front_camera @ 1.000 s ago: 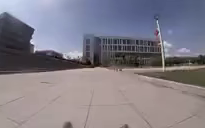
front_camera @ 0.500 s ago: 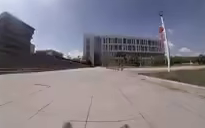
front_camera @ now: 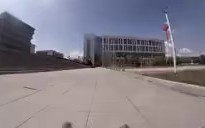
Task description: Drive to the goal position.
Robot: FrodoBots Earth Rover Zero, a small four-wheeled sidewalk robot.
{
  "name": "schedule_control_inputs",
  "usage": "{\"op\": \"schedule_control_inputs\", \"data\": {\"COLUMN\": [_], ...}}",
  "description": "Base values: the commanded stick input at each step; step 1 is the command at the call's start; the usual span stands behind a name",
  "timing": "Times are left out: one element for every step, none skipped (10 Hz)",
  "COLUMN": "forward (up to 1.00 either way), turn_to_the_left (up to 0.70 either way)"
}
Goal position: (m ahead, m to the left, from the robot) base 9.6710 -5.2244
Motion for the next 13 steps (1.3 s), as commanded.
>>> {"op": "schedule_control_inputs", "data": {"forward": [1.00,1.00,1.00,1.00,1.00,1.00,1.00,1.00,1.00,1.00,1.00,1.00,1.00], "turn_to_the_left": [0.00,0.00,0.00,0.00,0.00,0.00,0.00,0.00,0.00,0.00,-0.10,-0.16,-0.17]}}
